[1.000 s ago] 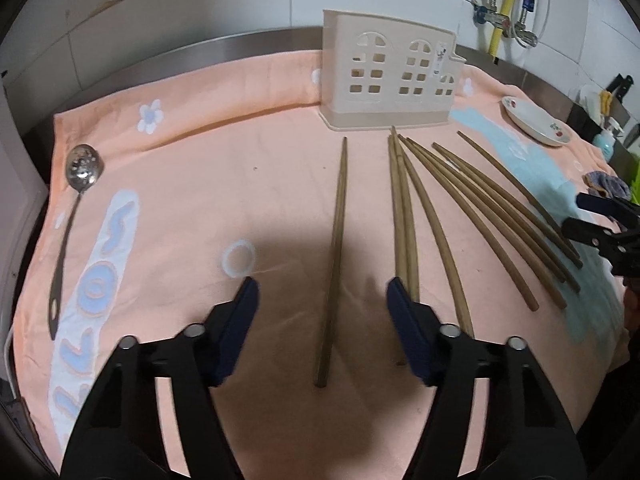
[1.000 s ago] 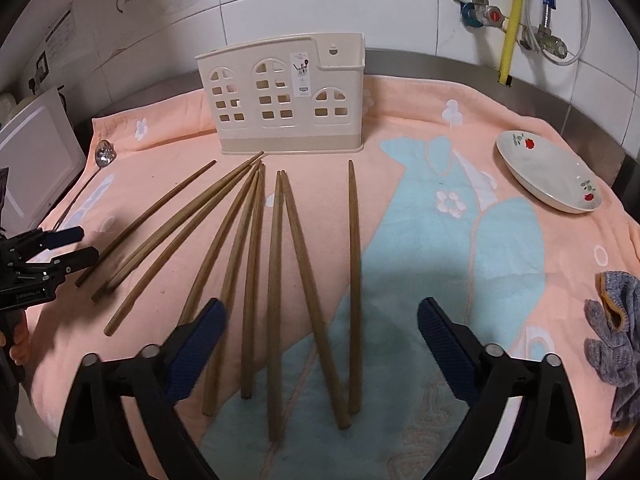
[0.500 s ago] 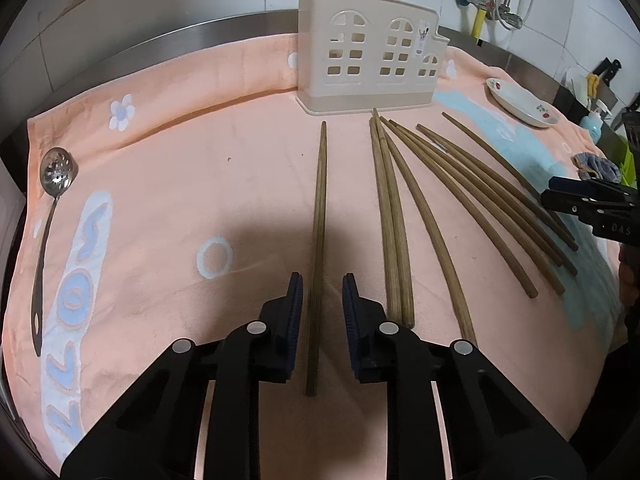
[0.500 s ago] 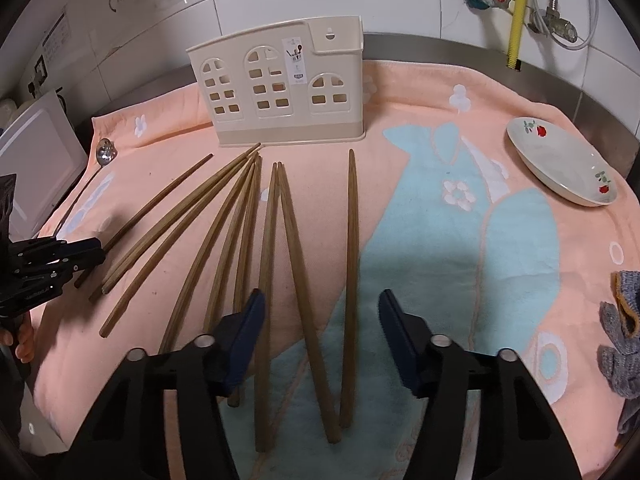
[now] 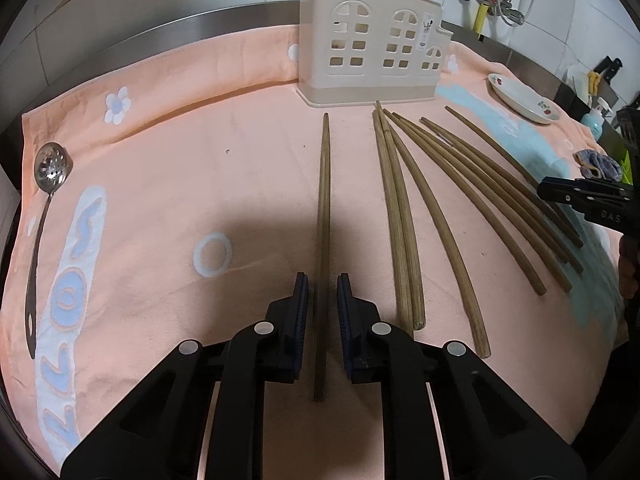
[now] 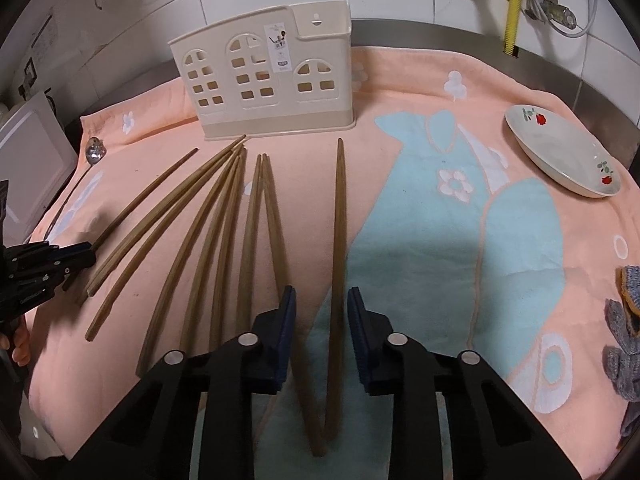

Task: Organize utensils
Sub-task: 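Close the left tool on its chopstick while the right tool closes on another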

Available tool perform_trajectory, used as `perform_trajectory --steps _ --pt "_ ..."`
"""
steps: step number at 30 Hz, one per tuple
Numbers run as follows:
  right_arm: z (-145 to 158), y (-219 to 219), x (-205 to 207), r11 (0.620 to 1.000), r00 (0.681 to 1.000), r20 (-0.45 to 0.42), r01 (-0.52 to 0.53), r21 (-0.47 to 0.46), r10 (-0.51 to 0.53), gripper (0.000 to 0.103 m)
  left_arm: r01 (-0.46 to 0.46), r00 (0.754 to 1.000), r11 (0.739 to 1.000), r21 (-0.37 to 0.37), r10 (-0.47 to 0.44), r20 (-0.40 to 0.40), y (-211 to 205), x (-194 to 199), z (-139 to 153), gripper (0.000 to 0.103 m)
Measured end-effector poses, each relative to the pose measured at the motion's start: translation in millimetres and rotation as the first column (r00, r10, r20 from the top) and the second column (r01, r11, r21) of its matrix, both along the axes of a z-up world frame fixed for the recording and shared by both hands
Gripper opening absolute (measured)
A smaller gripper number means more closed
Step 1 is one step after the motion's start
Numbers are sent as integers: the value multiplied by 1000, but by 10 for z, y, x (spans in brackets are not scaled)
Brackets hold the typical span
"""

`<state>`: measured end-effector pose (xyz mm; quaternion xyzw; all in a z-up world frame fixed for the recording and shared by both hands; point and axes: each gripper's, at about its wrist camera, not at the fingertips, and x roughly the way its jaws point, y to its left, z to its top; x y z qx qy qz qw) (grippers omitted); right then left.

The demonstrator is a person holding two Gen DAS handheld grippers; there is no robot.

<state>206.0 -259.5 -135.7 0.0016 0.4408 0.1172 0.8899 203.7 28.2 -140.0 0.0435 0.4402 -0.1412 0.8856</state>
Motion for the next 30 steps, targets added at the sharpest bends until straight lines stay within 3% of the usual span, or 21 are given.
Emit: perform_trajectory --steps 13,19,30 --pt "-56 42 53 996 1000 15 19 -83 -17 8 3 1000 1000 21 -4 15 -31 -10 -12 14" --pt "-37 13 39 997 999 26 33 -76 -32 7 -4 1000 1000 25 3 21 -45 -14 -3 7" --pt "392 -23 -137 998 989 144 42 -46 -35 7 -44 997 999 -18 45 69 23 -54 219 6"
